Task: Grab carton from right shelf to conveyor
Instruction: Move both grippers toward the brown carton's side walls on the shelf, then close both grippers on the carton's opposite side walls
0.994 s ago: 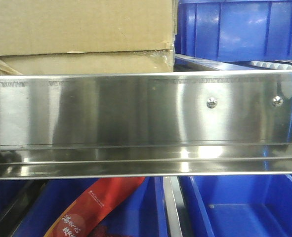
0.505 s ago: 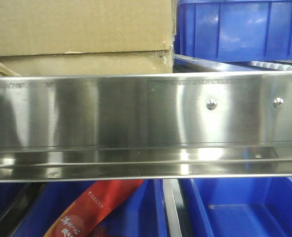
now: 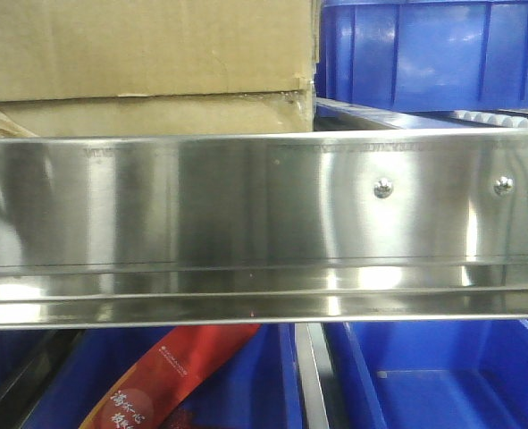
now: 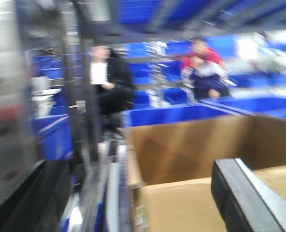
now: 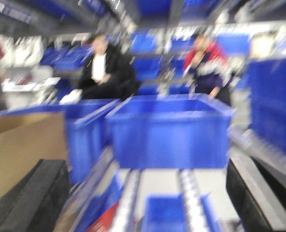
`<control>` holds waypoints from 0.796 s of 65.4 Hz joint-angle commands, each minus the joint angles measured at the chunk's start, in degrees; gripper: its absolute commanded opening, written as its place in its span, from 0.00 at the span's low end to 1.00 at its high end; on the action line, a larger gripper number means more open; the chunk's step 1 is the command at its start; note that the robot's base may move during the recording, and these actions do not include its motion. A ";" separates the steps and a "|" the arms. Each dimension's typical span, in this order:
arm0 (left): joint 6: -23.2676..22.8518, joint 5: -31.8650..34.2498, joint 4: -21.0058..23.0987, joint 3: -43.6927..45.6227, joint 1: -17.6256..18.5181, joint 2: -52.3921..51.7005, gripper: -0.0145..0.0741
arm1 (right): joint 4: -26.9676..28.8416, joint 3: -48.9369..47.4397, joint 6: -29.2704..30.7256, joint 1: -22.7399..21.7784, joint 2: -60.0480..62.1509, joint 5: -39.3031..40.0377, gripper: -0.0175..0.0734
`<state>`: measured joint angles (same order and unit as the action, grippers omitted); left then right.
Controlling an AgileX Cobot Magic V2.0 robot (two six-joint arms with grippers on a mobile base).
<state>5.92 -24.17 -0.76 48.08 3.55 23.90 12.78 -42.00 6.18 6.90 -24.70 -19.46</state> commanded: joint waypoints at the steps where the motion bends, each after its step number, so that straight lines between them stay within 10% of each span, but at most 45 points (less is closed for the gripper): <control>1: 2.06 -1.56 -0.09 3.11 3.80 2.79 0.70 | 1.22 -4.10 0.45 3.45 -3.84 -0.38 0.81; 22: 0.92 -10.19 -0.09 18.25 11.62 21.22 0.68 | 1.02 -22.45 1.47 20.57 -24.47 -4.98 0.81; 52: -9.69 -35.40 -1.36 48.20 1.38 49.88 0.68 | -5.88 -60.91 -7.48 22.79 -59.73 -32.11 0.81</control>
<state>-2.80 -55.62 -2.03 92.37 6.82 70.77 11.03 -96.36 3.07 29.63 -79.97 -47.22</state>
